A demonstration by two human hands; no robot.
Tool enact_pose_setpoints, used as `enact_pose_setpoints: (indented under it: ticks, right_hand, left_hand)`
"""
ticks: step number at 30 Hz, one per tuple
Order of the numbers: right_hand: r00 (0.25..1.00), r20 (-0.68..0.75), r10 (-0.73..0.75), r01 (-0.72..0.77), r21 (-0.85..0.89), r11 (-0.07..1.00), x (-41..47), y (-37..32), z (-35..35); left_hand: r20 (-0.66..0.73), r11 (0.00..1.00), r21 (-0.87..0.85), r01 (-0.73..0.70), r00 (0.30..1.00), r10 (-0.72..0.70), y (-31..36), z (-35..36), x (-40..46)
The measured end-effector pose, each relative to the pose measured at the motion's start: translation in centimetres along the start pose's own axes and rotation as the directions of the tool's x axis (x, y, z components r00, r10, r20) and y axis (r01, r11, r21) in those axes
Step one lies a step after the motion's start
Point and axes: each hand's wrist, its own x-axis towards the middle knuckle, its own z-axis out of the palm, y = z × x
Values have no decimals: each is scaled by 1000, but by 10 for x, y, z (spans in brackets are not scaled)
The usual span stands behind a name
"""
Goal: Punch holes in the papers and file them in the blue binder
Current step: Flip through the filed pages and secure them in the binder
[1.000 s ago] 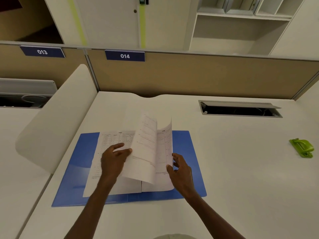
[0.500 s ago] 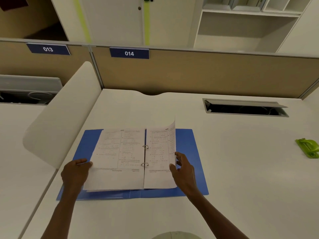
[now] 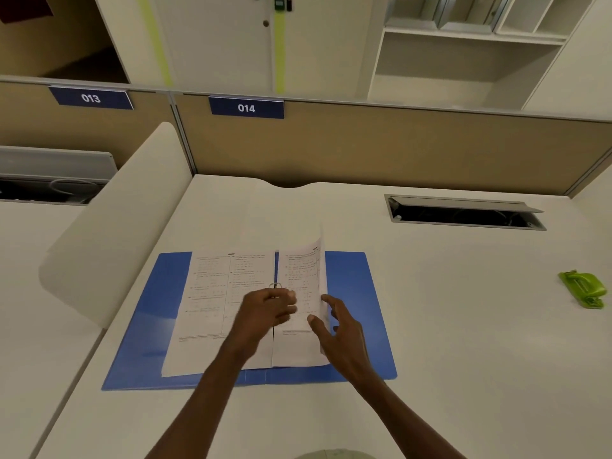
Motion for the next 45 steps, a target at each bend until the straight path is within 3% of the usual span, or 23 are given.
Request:
enact_pose_setpoints:
  ticks: [5,22,27,30,33,38,42,45]
  right_hand:
    - [1000,21,-14,14,12,1000,0,-6,1]
    - [995,37,89,-91,71,993,0,-11,-2]
    - [985,-11,172,-171,73,983,1,-9,-4]
    - [964,-74,256,-246,123,961,5,-3,-8]
    - [939,-99,330,-315,142,938,9,0,-15]
    - [894,-6,448,-437,215,873,13,0,-22]
    - [915,89,394,-402,109,909,14,1,-25]
    - [919,44,393,-395,59,917,12,12,-27]
  left_hand:
    - [165,995,-66,68,985,-56,-8,33,5]
    - [151,921,-323,216,973,-175,-28,38,10]
    - [19,976,-177,127,992,-126,-22,33,12]
    - [-144,997,-69,22,989,-32,-12,22,10]
    - [-199,996,73,-54,978,67,-4,11,10]
    - [-87,981,182,-61,993,78,-2,13,9]
    - [69,964,255,-71,996,55,-10,32,3]
    - [32,978,204,-38,999,32,-11,36,3]
